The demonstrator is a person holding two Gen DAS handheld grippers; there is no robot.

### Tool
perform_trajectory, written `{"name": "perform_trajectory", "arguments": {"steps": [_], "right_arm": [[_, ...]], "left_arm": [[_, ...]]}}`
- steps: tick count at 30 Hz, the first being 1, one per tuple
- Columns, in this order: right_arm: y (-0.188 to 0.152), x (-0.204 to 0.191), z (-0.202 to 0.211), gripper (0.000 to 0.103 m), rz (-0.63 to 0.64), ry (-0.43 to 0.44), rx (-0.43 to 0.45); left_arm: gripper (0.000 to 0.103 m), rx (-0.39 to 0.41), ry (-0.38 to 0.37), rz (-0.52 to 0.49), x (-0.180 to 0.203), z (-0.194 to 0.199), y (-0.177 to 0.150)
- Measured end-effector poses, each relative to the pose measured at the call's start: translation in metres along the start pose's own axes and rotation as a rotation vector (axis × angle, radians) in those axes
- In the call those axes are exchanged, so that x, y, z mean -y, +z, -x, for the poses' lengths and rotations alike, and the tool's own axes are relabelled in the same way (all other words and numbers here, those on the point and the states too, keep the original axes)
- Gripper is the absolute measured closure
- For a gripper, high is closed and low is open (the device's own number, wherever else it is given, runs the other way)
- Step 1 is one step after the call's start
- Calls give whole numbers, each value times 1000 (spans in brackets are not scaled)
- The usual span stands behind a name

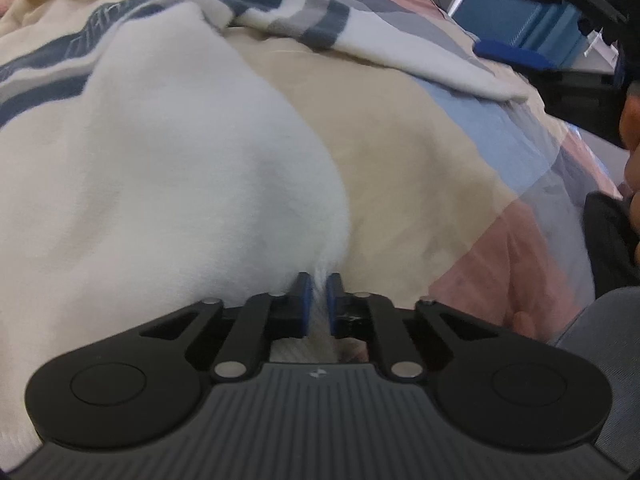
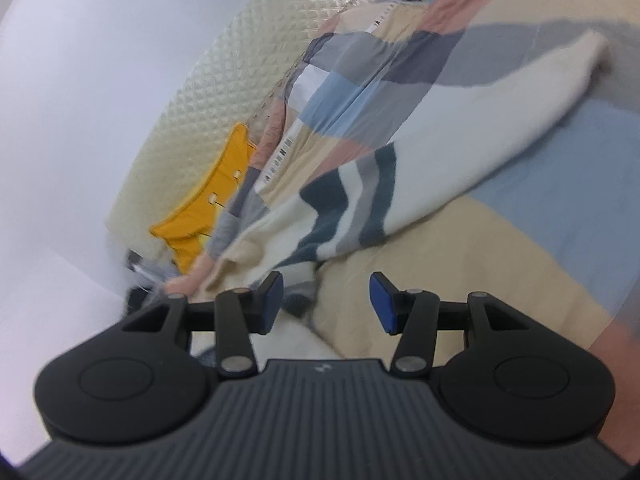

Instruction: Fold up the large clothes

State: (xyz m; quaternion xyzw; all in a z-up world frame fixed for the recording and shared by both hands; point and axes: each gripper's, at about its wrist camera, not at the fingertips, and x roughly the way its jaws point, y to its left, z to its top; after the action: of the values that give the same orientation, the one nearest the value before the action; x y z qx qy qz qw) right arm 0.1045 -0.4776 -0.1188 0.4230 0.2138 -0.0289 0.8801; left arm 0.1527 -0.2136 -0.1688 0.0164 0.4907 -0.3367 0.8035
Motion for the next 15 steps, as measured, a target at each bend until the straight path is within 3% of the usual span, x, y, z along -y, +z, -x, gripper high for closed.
{"name": "perform_trajectory", "arguments": {"steps": [4,7,11,15], "right_arm": [[-4,-15,3,51,111,-18,22],[-5,-23,6,51,173,-27,41],[-5,-27,5,51,188,-15,38],[-8,-31,4,51,216,-18,28]], "left_arm": [[98,41,-46,63,0,22,-2],[98,84,-140,70,6,44,-3],[98,146,-234,88,7,72,-4],[99,139,-318,95,6,82,-9]]}}
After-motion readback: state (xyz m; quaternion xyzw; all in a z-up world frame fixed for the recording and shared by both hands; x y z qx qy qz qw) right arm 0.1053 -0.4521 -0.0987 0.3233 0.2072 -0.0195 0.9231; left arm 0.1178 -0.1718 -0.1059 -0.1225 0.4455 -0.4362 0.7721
